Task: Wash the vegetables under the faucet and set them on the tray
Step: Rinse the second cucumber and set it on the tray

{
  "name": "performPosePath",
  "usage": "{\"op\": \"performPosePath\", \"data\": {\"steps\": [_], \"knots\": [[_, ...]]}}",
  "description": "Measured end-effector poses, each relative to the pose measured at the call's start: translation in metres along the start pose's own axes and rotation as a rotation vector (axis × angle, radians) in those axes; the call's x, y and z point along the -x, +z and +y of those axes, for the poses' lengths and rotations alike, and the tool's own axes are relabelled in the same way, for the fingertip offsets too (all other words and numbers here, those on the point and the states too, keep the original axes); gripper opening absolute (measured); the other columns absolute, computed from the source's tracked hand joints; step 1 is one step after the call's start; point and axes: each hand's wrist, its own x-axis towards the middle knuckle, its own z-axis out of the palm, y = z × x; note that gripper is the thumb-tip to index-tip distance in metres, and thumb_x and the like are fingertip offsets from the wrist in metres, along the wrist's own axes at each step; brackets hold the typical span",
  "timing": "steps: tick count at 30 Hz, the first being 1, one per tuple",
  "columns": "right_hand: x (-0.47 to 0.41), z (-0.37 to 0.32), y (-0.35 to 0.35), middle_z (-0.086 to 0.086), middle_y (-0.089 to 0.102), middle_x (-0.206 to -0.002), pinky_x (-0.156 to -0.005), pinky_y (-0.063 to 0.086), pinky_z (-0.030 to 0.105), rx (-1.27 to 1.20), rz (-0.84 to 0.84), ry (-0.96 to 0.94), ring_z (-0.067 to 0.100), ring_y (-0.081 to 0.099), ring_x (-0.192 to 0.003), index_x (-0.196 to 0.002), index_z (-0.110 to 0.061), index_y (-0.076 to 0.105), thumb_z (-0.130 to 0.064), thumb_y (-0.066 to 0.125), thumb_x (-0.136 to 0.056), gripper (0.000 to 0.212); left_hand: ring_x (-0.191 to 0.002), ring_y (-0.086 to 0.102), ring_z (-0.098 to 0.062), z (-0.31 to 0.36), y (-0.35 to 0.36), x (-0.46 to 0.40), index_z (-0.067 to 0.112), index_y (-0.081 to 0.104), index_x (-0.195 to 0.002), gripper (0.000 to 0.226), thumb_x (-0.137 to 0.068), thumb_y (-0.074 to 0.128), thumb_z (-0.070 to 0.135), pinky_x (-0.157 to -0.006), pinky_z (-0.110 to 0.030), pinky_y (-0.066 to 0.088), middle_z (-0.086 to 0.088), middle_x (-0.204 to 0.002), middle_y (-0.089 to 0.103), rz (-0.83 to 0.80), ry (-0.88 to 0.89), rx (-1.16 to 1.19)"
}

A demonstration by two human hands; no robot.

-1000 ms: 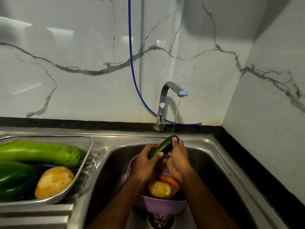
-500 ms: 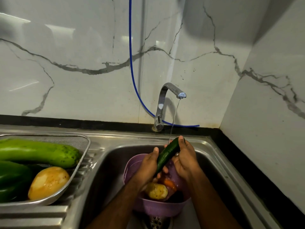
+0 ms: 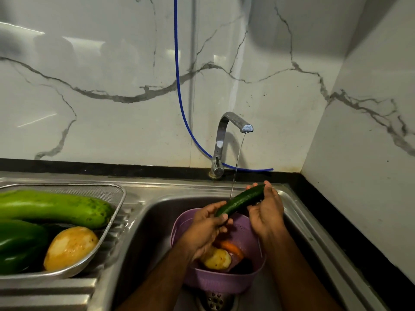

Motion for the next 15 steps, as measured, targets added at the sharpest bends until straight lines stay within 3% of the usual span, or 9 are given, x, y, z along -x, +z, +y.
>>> {"op": "performPosePath", "data": {"steps": [4, 8, 10, 13, 15], "knots": [[0.0, 0.005, -0.001, 0.011, 0.063, -0.131, -0.102, 0.052, 0.06, 0.074, -0.021, -0.016, 0.031, 0.066, -0.113, -0.141, -0.019, 0.053, -0.023, 0.058, -0.104, 0.038, -0.055, 0.059, -0.015, -0.005, 0.0, -0.005, 0.005, 0.064, -0.123, 0.038, -0.089, 0.063, -0.01, -0.051, -0.022, 0.05, -0.012, -0.073, 0.069, 0.12, 0.139, -0.237], [0.0, 0.006, -0.002, 0.016, 0.061, -0.135, -0.092, 0.056, 0.052, 0.121, -0.056, 0.004, 0.033, 0.062, -0.121, -0.145, -0.017, 0.051, -0.007, 0.064, -0.097, 0.051, -0.046, 0.052, -0.012, -0.002, 0.006, -0.004, 0.004, 0.068, -0.11, 0.017, -0.1, 0.057, 0.01, -0.044, -0.02, 0.043, -0.013, -0.071, 0.064, 0.094, 0.17, -0.275], [0.005, 0.008, -0.002, 0.022, 0.061, -0.135, -0.087, 0.058, 0.048, 0.156, -0.109, 0.061, 0.035, 0.063, -0.12, -0.142, -0.012, 0.053, -0.005, 0.065, -0.095, 0.049, -0.043, 0.048, -0.013, -0.001, 0.01, -0.002, 0.001, 0.067, -0.102, 0.029, -0.104, 0.049, 0.023, -0.039, -0.02, 0.037, -0.011, -0.069, 0.062, 0.084, 0.121, -0.265], [0.015, 0.013, -0.003, 0.03, 0.063, -0.128, -0.069, 0.063, 0.043, 0.251, -0.204, 0.158, 0.032, 0.074, -0.093, -0.137, -0.004, 0.053, -0.004, 0.067, -0.092, 0.047, -0.04, 0.042, -0.015, 0.003, 0.013, 0.002, 0.004, 0.064, -0.084, 0.047, -0.106, 0.04, 0.038, -0.039, -0.021, 0.03, -0.008, -0.057, 0.055, 0.11, 0.082, -0.321], [0.019, 0.02, -0.004, 0.032, 0.063, -0.116, -0.055, 0.06, 0.045, 0.31, -0.298, 0.215, 0.037, 0.071, -0.068, -0.133, -0.012, 0.05, -0.001, 0.067, -0.093, 0.045, -0.037, 0.039, -0.014, 0.005, 0.01, 0.002, 0.004, 0.062, -0.079, 0.053, -0.106, 0.037, 0.042, -0.04, -0.021, 0.03, -0.005, -0.05, 0.052, 0.139, 0.092, -0.344]]}}
